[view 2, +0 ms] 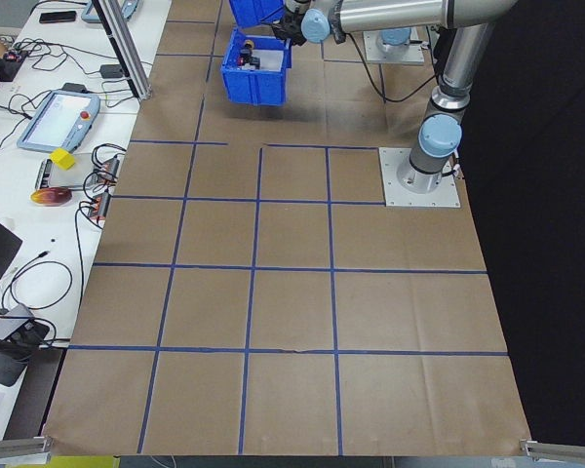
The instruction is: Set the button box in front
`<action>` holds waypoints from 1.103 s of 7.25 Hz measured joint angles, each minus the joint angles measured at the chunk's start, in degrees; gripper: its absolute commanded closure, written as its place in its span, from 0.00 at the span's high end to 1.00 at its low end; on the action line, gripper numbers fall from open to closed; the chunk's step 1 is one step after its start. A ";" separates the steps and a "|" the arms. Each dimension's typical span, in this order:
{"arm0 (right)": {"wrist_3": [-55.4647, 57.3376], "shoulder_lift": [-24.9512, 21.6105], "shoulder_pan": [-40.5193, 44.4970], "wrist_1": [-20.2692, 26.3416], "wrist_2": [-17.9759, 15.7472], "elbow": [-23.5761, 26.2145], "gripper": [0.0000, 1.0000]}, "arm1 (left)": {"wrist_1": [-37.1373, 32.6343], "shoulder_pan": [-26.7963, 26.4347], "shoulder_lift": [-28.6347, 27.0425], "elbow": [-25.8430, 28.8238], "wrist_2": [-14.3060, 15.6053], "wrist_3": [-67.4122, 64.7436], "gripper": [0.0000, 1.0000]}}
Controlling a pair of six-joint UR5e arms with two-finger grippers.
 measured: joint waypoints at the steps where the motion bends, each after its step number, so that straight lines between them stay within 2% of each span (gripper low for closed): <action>1: 0.06 -2.91 -1.13 -0.86 0.20 3.56 0.09 | 0.87 0.31 -6.11 5.69 0.05 -0.17 0.00; 3: 0.82 -7.67 -1.75 -6.29 0.32 10.80 0.09 | 4.40 0.66 -16.93 14.50 0.69 -1.40 0.01; 4: 1.83 -8.96 -1.78 -9.62 0.33 13.71 0.09 | 6.07 1.11 -20.26 16.79 0.93 -1.87 0.08; 6: 5.27 -9.68 -1.80 -12.65 1.23 16.31 0.09 | 7.73 2.18 -22.82 18.16 1.33 -1.90 0.58; 7: 6.09 -9.56 -1.76 -13.16 1.61 16.69 0.09 | 7.82 2.51 -22.86 18.28 2.89 -1.41 0.77; 8: 6.31 -9.49 -1.75 -14.04 1.81 17.27 0.09 | 7.66 2.82 -22.50 18.35 5.63 -0.05 0.90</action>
